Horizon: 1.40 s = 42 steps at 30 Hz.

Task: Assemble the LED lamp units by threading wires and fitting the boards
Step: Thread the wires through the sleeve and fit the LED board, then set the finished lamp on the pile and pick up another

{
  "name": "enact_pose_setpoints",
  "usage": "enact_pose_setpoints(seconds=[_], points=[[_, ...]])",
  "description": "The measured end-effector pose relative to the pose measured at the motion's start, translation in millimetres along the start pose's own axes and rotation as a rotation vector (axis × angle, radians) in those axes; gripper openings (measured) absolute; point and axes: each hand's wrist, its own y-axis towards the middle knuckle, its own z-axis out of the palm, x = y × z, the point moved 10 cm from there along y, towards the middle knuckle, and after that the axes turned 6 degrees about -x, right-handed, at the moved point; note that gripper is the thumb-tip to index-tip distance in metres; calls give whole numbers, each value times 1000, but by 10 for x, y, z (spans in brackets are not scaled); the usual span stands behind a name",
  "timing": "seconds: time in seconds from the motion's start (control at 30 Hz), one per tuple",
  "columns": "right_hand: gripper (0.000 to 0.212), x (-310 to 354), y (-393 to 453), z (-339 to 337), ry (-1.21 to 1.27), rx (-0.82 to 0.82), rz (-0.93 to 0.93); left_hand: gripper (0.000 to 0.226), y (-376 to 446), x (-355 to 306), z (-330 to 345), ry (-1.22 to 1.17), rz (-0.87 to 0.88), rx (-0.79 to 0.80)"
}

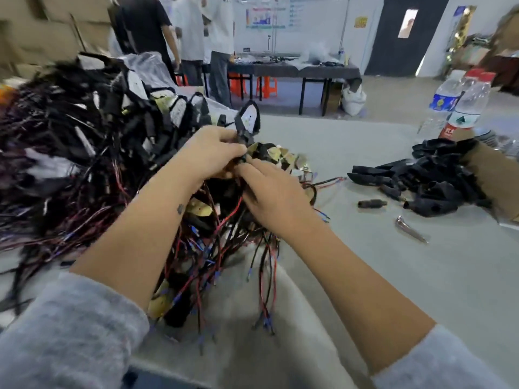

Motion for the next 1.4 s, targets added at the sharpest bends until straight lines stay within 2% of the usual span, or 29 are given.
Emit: enact_pose_setpoints(seconds=[0.1,0.17,0.23,0.37,0.47,0.53,0.6,0.67,0.8,0.93,1.03,1.1,1.27,1.4], points=[[54,129,354,370,193,144,93,43,168,-8,-494,317,75,-188],[61,191,444,592,207,219,109,44,166,-53,-641,465,146,-305],[57,198,400,703,178,251,103,38,116,-61,-600,412,203,-339],[45,102,306,634,96,241,95,30,68,-77,-399,386,242,-300],[39,-161,146,456,42,217,131,31,88,-52,-32,600,239,-195],[39,-310,-11,332,40,233,142,33,85,-15,120,786,210,-188],[37,-475,-174,186,35,232,163,33,63,15,190,833,147,-222],[33,-738,-357,35,36,202,242,31,19,-1,272,809,116,-277],[29,-1384,-878,-149,29,173,529,23,-166,-188,667,583,198,-373],[21,-1592,-1265,-179,112,176,700,21,-416,-324,1426,315,281,-288],[14,-1528,-1347,-174,110,206,659,22,-556,-301,1981,170,262,-171],[15,-1506,-1376,-153,98,237,640,23,-595,-147,2165,76,166,-143],[23,-1546,-1314,-4,-52,333,525,14,-546,347,2049,-65,-107,-219],[9,-1594,-1213,106,-14,313,564,7,-448,438,1869,29,-130,-272]])
